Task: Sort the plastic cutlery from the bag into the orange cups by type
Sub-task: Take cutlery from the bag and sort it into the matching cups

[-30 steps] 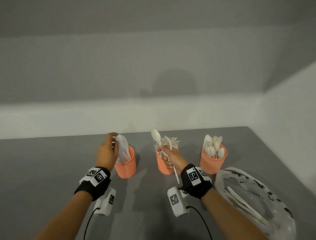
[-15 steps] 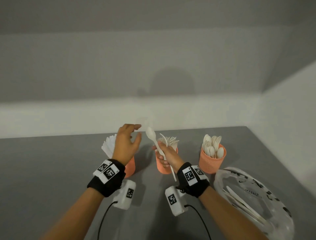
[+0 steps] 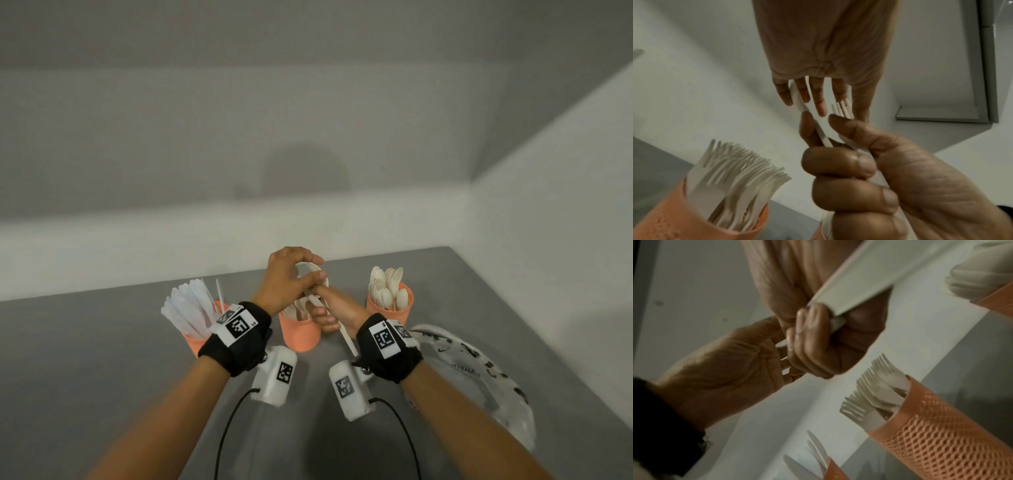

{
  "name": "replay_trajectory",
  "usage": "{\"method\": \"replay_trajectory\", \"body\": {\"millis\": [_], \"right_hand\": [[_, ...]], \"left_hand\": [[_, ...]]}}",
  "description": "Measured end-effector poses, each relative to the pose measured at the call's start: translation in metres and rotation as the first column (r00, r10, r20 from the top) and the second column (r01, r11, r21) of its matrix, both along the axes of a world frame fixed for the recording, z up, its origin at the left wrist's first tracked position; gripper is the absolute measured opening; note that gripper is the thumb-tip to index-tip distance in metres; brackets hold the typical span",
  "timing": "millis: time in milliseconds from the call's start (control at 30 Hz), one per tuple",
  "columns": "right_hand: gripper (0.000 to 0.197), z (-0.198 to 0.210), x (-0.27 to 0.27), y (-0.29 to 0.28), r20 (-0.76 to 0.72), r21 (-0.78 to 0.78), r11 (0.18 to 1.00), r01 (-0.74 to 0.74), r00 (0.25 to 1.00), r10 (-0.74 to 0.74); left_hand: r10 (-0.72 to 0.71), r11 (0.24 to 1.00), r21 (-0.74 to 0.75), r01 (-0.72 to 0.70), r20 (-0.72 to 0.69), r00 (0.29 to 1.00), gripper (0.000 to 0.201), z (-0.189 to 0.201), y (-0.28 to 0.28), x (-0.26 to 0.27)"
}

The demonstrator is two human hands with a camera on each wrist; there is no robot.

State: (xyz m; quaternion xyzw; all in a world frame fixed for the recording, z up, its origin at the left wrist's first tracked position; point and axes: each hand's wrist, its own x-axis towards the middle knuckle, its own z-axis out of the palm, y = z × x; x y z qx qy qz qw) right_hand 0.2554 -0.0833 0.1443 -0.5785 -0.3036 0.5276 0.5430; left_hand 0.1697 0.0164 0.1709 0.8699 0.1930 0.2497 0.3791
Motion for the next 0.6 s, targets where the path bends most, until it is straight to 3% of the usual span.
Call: {"method": "replay_trajectory", "body": {"millis": [133,200,300,433,533,600], "right_hand": [[0.029,0.008,0.012,-0.011,0.064,0.021,1.0,0.002,0.998,-0.004],[0.033,0.012,0.017,-0.015,0.101,0.035,0.998,0.045,0.994,-0.049],[0.044,0.014,0.032,-0.022,0.109,0.099,0.972,0.214,0.968,-0.224],[0.033,0.011,0.062,-0.031,0.213,0.237,0.846,0.477,0.824,-0.524],[0.017,0.016,0.08,-0.037,0.251,0.372,0.76,0.533,0.731,-0.635],[0.021,0.021,0.093,-0.041,0.27,0.425,0.729,0.536,0.694,-0.667]], "left_hand": [[-0.032,0.999,-0.038,0.033,0.015,0.999,0.015,0.009,-0.005,0.015],[0.006,1.0,-0.007,-0.006,0.06,0.998,0.015,0.012,-0.003,0.021],[0.081,0.996,-0.061,-0.068,0.253,0.964,0.005,0.026,0.004,0.023],[0.212,0.97,-0.215,-0.117,0.498,0.841,0.02,0.055,0.024,0.013],[0.19,0.981,-0.069,-0.18,0.513,0.837,0.008,0.061,0.033,0.001],[0.176,0.972,0.057,-0.227,0.46,0.87,0.013,0.052,0.037,-0.006]]}}
